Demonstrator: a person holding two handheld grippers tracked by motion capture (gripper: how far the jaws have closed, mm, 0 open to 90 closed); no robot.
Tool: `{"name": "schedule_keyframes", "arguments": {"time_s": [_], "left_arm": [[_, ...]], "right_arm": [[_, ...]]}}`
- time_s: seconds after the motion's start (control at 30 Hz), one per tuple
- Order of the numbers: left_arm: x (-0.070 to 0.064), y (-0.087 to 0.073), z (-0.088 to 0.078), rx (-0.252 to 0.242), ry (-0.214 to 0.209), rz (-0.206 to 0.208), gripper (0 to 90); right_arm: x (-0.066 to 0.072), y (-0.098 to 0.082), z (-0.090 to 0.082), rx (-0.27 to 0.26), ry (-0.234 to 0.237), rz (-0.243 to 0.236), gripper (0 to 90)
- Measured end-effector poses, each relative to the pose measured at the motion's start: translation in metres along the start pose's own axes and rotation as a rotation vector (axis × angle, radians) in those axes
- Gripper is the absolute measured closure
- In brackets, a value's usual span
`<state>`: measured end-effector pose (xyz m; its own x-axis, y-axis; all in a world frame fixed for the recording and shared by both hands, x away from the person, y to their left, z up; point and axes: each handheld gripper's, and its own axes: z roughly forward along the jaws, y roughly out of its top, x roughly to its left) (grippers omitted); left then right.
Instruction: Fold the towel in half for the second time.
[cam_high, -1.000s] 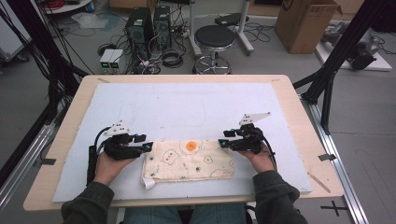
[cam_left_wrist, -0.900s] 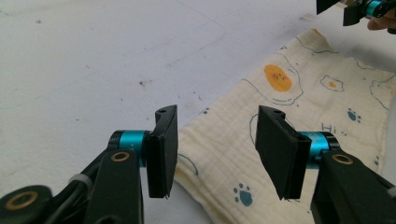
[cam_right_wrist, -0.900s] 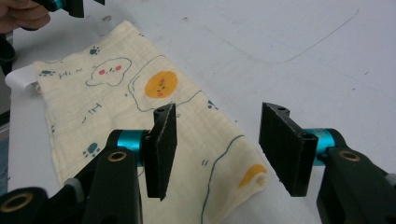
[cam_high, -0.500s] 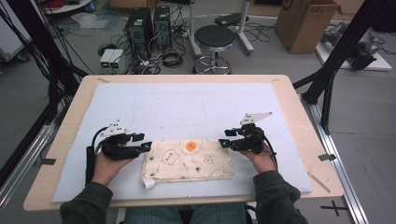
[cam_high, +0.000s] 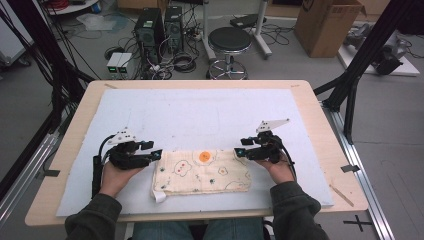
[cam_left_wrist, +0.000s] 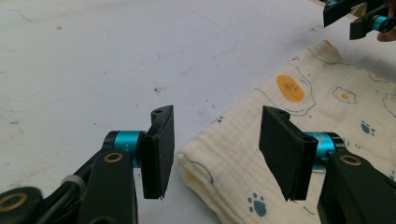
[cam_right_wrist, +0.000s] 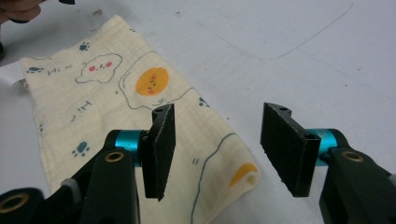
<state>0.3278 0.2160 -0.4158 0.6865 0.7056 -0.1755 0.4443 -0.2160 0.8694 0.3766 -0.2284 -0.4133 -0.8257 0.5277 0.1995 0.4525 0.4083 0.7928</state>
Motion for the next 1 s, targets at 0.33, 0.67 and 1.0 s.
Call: {"name": "schedule_keyframes", "arguments": {"time_s": [0.33,0.67,1.0], "left_arm": [[0.005,-0.001,0.005,0.018,-0.002,-0.025,47.9],[0.012,-0.005,0.018,0.055,0.021,-0.069,52.4],[0.016,-0.009,0.029,0.103,0.01,-0.088,54.9]], "right_arm": [[-0.004,-0.002,0.004,0.029,0.006,0.023,45.5],[-0.013,-0.004,0.01,0.062,0.011,0.044,53.2],[-0.023,-0.008,0.013,0.075,0.031,0.099,58.7]]}}
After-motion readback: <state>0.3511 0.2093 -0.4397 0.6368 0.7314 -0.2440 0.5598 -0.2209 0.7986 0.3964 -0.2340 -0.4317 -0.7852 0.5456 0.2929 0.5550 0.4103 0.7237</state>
